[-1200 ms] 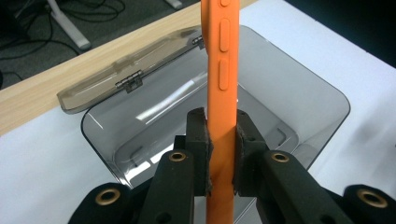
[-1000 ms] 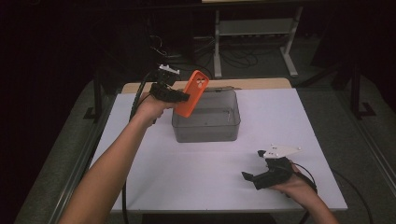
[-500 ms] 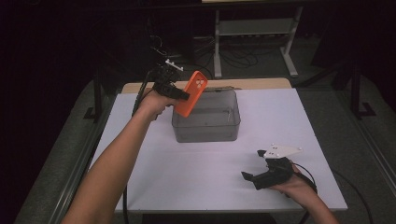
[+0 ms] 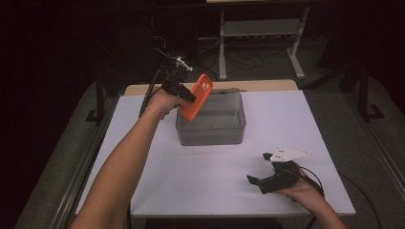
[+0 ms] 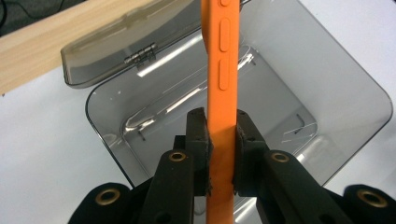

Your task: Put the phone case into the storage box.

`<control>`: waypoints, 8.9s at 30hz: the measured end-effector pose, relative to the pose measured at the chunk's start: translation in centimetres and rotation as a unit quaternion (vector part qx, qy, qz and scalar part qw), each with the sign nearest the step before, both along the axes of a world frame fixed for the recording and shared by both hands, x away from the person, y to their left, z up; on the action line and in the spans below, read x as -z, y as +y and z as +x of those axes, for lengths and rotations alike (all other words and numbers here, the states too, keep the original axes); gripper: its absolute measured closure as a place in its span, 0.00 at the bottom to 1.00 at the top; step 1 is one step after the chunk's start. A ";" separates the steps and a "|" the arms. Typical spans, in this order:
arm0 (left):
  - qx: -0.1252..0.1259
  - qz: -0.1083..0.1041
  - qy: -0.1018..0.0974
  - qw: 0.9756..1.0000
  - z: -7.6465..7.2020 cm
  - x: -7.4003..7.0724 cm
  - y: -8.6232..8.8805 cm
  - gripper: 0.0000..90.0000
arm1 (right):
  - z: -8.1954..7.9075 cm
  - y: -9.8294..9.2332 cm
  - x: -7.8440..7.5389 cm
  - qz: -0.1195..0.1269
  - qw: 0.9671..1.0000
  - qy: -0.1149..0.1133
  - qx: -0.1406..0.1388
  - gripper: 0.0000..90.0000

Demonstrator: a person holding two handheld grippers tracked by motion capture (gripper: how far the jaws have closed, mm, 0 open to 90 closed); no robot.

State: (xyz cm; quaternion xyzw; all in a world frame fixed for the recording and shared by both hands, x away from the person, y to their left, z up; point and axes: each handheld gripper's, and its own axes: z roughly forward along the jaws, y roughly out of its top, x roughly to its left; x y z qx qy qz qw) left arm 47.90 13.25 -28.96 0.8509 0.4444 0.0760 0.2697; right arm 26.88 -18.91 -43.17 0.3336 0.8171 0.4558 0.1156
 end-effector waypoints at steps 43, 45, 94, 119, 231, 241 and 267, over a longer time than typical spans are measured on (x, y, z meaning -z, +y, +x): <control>-0.127 0.021 0.103 0.986 0.8 1.8 -1.6 0.88 | -0.1 -0.1 -0.2 0.007 1.000 -0.005 0.001 0.00; -0.131 0.020 0.105 0.986 0.8 1.9 -1.5 0.88 | -0.1 -0.1 -0.2 0.006 1.000 -0.006 0.000 0.00; -0.202 0.019 0.157 0.967 0.5 6.3 -0.2 0.88 | -0.1 -0.1 -0.1 0.005 1.000 -0.003 0.000 0.00; -0.205 0.028 0.162 0.965 0.3 7.3 -0.1 0.88 | -0.1 -0.1 -0.2 0.006 1.000 -0.003 0.000 0.00; -0.132 0.002 0.090 0.987 0.2 2.4 0.6 0.70 | -0.1 -0.1 -0.1 0.004 1.000 -0.003 -0.001 0.00; -0.082 -0.016 0.063 0.994 -0.1 1.9 0.6 0.55 | -0.1 -0.1 -0.1 0.003 1.000 -0.001 0.000 0.00; 0.053 -0.044 -0.042 0.997 -1.7 1.8 0.9 0.21 | 0.0 -0.2 0.1 0.001 1.000 0.000 0.002 0.00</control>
